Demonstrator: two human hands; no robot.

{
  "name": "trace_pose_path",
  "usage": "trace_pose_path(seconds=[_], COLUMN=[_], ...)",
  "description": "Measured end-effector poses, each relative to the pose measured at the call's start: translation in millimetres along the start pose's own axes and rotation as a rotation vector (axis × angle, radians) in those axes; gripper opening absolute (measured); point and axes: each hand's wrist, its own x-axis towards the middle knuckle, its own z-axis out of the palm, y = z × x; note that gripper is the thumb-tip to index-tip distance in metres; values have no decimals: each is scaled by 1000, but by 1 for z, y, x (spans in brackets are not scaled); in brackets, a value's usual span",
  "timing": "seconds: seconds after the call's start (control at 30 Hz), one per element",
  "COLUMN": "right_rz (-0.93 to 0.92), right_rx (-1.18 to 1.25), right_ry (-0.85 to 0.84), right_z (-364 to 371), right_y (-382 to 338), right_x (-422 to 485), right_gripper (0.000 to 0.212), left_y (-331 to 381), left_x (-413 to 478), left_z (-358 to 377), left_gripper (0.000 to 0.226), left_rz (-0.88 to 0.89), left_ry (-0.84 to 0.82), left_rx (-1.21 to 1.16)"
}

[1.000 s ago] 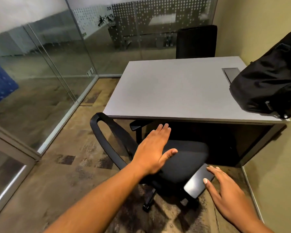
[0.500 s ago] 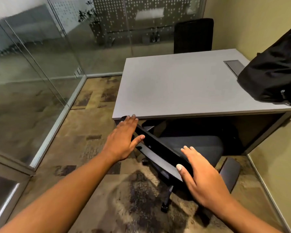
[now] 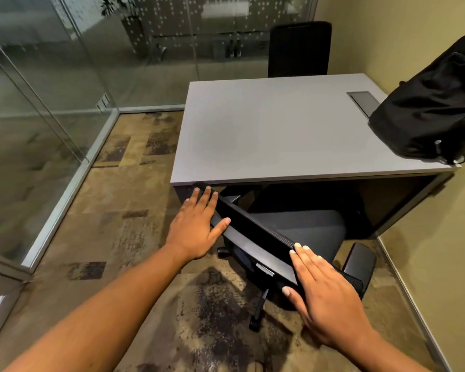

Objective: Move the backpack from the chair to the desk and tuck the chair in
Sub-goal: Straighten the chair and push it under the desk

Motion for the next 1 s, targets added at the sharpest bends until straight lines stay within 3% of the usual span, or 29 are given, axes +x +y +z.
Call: trace_pose_path(seconds=[0.4,0.63,1.0], right_rz=[-27,33,69], right_rx=[-19,-46,-32], right_ry=[-27,-53,-48], right_z=[-10,-25,-31], right_y=[56,105,181], right_x=[-24,-40,-54], right_gripper=[83,73,80], left_y=[55,114,204], left_x=[-30,-61,-84], left_z=[9,18,32], left_gripper=[73,73,73], left_rz=[57,13,-135], left_ry=[81,81,83], left_rx=[4,-17,-8])
